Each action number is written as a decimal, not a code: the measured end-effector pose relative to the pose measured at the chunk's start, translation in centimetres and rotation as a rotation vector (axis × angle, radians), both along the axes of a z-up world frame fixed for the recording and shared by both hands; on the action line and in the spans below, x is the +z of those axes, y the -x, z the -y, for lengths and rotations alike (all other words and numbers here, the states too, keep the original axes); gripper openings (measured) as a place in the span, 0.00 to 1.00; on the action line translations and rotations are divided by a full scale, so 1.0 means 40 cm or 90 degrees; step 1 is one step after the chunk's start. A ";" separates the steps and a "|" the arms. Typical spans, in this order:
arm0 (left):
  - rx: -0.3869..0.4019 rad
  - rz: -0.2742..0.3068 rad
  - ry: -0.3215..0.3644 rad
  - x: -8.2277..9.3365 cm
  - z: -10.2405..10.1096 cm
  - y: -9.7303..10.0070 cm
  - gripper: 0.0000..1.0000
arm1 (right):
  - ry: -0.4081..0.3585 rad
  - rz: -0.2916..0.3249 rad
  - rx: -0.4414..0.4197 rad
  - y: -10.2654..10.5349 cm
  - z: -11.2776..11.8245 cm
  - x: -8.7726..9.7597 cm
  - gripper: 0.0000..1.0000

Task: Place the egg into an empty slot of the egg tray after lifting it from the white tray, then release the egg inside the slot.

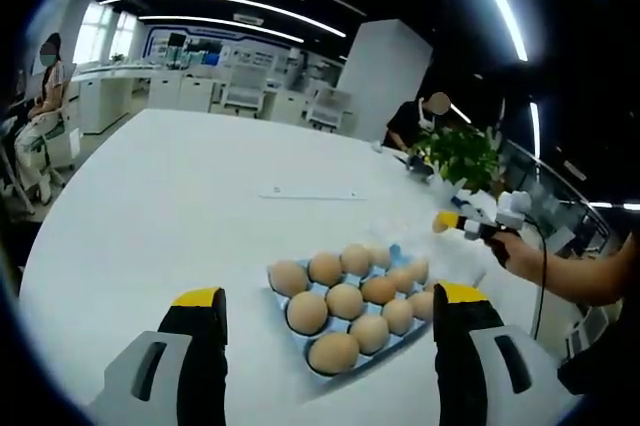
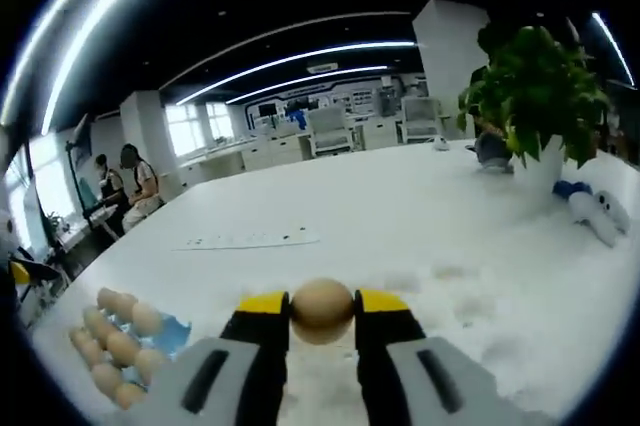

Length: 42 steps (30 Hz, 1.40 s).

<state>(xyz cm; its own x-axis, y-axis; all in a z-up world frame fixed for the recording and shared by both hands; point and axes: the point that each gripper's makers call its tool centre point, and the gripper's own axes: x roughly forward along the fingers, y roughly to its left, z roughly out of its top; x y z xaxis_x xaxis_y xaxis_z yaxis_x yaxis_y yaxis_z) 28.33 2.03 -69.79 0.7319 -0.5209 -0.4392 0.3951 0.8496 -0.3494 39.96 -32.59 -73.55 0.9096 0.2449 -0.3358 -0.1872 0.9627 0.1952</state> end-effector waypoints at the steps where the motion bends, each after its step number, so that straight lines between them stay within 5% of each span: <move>1: -0.002 0.001 0.000 0.000 0.001 0.000 0.85 | -0.002 0.000 0.008 0.001 -0.016 0.001 0.25; 9: -0.003 0.000 0.002 0.000 0.006 -0.001 0.85 | 0.000 0.001 0.134 0.019 -0.202 -0.001 0.25; 17: 0.002 0.000 0.001 -0.002 -0.002 0.001 0.85 | 0.010 -0.029 0.213 0.029 -0.295 -0.046 0.25; 32: 0.003 -0.002 0.004 -0.004 -0.002 0.002 0.85 | 0.042 -0.090 0.272 0.043 -0.348 -0.113 0.25; 38: 0.006 -0.002 0.006 -0.004 -0.006 0.001 0.85 | 0.047 -0.089 0.282 0.043 -0.355 -0.115 0.26; 42: 0.001 -0.001 0.005 -0.005 -0.001 0.002 0.85 | 0.094 -0.077 0.310 0.044 -0.360 -0.119 0.26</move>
<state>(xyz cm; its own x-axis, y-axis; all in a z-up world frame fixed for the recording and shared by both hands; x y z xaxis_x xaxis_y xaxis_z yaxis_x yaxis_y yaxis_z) 28.26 2.07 -69.97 0.7321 -0.5231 -0.4363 0.3926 0.8475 -0.3573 38.21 -18.17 -78.31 0.6550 0.5716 -0.4943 -0.6046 0.7888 0.1110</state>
